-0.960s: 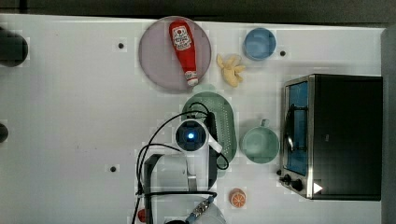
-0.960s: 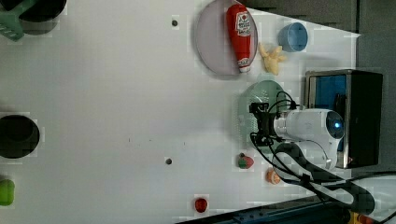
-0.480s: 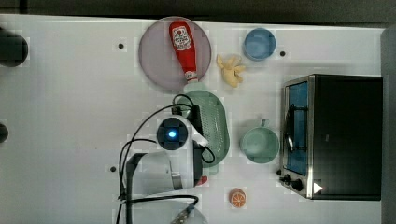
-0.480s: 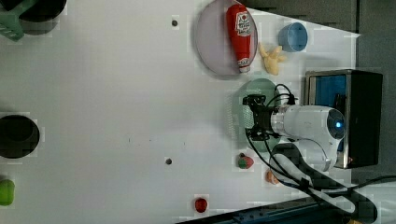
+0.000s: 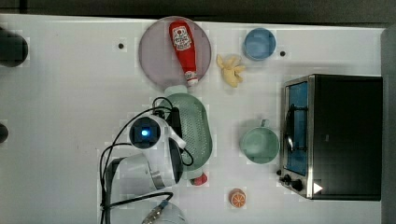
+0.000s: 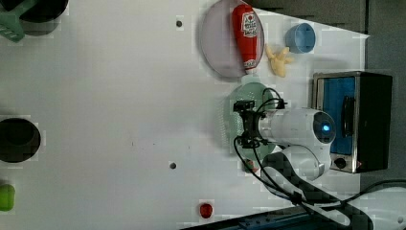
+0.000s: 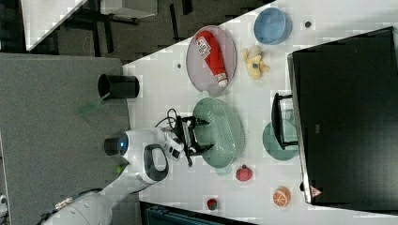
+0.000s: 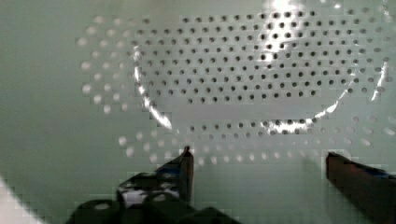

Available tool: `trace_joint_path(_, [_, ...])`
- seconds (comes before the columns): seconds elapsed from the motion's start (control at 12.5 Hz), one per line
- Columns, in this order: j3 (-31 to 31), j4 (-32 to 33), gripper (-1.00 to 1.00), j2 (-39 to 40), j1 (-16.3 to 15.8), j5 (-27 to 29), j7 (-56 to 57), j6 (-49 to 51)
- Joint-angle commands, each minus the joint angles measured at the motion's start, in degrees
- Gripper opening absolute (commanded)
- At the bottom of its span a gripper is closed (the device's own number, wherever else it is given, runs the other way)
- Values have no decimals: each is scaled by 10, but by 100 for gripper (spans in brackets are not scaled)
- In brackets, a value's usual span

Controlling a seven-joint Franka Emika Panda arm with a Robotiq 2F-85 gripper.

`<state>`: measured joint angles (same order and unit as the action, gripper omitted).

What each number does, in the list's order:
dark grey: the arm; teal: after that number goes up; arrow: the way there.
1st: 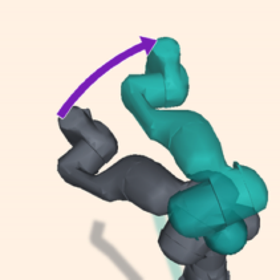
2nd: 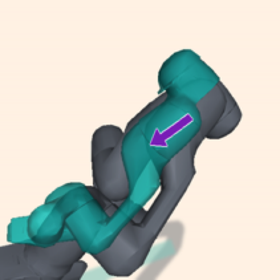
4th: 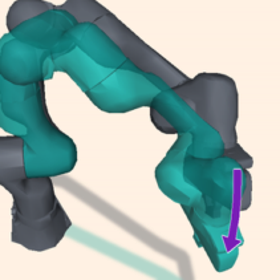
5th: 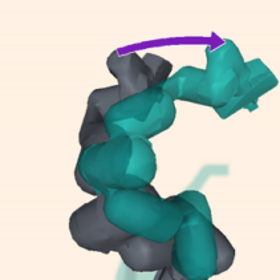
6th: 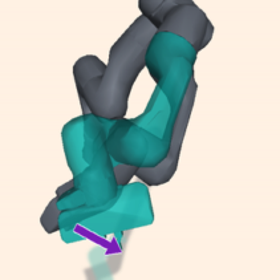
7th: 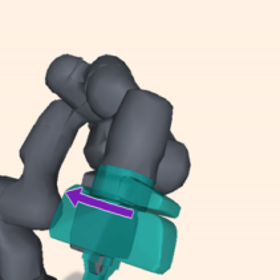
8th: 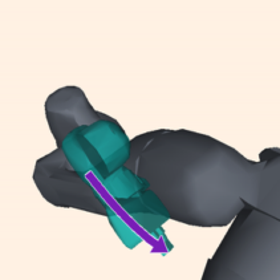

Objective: Drag strainer right to left.

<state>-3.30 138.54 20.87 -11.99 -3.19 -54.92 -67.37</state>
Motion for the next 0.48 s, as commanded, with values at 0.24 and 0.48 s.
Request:
trace_joint_path(0.24, [4, -40, 100, 22, -61, 8, -108, 35])
trace_joint_path(0.48, [-5, -72, 100, 44, -90, 8, -157, 35])
